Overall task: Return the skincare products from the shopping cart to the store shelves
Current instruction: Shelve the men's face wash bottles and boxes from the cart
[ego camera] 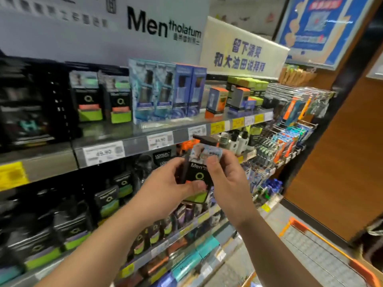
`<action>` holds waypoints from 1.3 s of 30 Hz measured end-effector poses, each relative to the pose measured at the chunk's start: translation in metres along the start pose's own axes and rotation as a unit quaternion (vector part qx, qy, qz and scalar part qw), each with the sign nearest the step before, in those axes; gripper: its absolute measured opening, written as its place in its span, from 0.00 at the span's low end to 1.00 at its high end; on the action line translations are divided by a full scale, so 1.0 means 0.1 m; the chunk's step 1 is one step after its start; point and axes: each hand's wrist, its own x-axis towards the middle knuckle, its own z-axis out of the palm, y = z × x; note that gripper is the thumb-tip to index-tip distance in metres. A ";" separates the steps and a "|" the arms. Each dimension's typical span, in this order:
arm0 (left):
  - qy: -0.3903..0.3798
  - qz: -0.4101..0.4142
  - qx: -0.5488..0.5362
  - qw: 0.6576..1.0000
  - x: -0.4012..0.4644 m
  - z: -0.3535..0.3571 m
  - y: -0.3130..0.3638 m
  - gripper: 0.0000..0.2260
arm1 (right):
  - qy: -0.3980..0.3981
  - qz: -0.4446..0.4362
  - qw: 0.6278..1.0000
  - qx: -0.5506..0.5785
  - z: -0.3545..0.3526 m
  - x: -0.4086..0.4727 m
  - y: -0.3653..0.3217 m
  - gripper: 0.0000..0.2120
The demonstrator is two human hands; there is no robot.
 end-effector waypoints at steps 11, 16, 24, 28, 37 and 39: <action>0.152 -0.007 -0.001 0.988 -0.15 -0.75 0.01 0.11 | -0.126 -0.013 0.992 -0.026 0.67 0.18 -0.06 0.12; 0.208 -0.011 -0.050 0.977 -0.20 -0.94 0.02 0.10 | -0.143 -0.021 0.988 -0.061 1.03 0.24 -0.13 0.26; 0.289 -0.011 -0.027 0.957 -0.21 -1.19 0.05 0.09 | -0.089 -0.053 0.983 -0.154 1.54 0.43 -0.34 0.23; 0.288 0.006 -0.013 0.958 -0.23 -1.29 0.10 0.10 | -0.092 -0.048 0.987 -0.126 1.63 0.56 -0.45 0.22; 0.276 0.026 -0.036 0.960 -0.28 -1.42 0.16 0.22 | -0.012 -0.069 0.981 -0.179 2.05 1.01 -0.64 0.29; 0.277 0.006 -0.032 0.960 -0.28 -1.45 0.15 0.30 | -0.012 -0.059 0.974 -0.219 2.12 1.08 -0.63 0.32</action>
